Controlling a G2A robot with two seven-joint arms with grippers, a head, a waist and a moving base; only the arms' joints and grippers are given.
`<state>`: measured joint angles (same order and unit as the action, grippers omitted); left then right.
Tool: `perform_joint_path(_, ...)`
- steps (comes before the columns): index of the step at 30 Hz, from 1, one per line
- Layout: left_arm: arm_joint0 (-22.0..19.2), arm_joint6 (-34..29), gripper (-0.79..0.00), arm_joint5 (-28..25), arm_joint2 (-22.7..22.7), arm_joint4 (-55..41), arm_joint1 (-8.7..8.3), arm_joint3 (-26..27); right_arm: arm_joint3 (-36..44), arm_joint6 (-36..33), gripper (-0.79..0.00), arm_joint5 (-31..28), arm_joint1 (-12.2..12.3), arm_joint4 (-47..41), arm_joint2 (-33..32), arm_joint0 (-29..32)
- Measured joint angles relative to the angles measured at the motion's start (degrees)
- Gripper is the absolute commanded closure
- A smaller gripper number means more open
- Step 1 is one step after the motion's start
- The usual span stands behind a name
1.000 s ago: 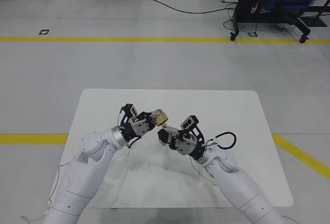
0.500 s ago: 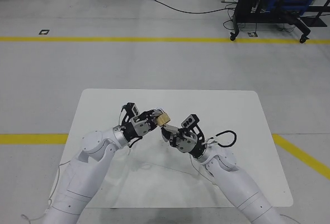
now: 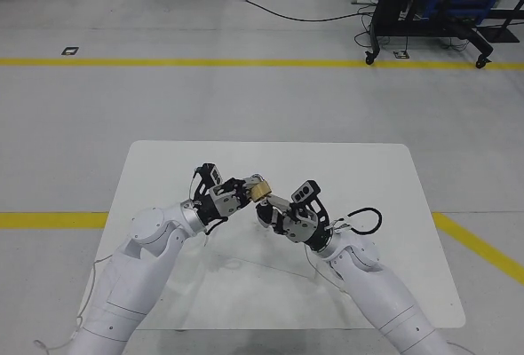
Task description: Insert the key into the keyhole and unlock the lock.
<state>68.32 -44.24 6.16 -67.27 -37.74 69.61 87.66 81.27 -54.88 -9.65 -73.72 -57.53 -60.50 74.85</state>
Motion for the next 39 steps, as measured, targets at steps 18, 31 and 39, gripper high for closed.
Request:
perform_joint_path(18, 0.34, -0.31, 0.000, -0.73, 0.08, 0.75, -0.09, 0.43, -0.16, 0.56, 0.000, 0.93, -0.53, -1.69, -0.42, 0.36)
perform_joint_path(31, 2.12, 8.02, 0.000, -9.27, -0.99, 13.71, -0.55, 4.71, -1.69, -2.09, -0.785, 7.62, -1.48, -13.80, -0.58, 0.41)
perform_joint_path(39, 4.01, 7.59, 0.000, -7.03, -2.37, 20.95, -1.36, 7.97, 0.77, -4.90, -0.785, 5.69, -0.74, -12.96, -5.30, 2.13)
